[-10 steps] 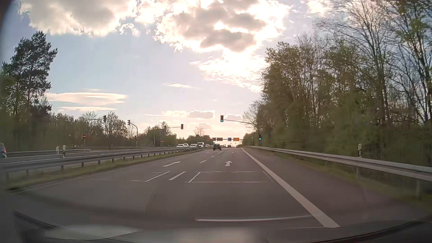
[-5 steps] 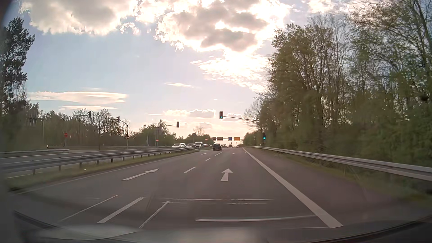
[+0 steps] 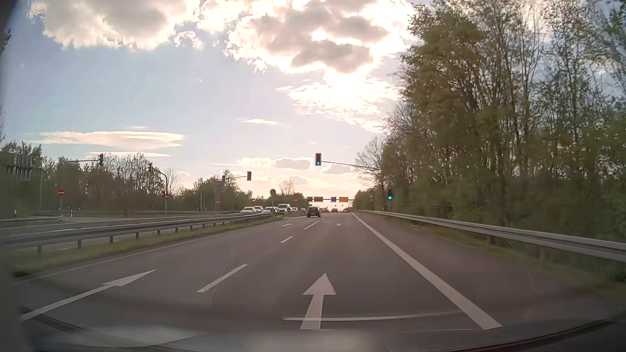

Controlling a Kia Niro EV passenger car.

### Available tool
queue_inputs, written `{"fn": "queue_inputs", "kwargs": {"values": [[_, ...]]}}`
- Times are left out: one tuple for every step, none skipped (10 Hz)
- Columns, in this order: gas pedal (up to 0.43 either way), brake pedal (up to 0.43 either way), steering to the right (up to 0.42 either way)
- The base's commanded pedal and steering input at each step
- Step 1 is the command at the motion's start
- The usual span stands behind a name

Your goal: Follow the waypoints while adhering to traffic rules and regulations

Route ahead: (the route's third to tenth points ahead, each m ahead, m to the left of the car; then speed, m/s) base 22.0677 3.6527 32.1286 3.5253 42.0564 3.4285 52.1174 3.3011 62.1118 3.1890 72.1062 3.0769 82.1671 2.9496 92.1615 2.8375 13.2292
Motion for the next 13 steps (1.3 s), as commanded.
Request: {"fn": "queue_inputs", "kwargs": {"values": [[0.240, 0.000, 0.000], [0.240, 0.000, 0.001], [0.240, 0.000, 0.002], [0.240, 0.000, 0.002], [0.240, 0.000, 0.002], [0.240, 0.000, 0.002], [0.240, 0.000, 0.002], [0.240, 0.000, 0.002], [0.240, 0.000, 0.002], [0.240, 0.000, 0.003], [0.240, 0.000, 0.003], [0.240, 0.000, 0.003], [0.240, 0.000, 0.003]]}}
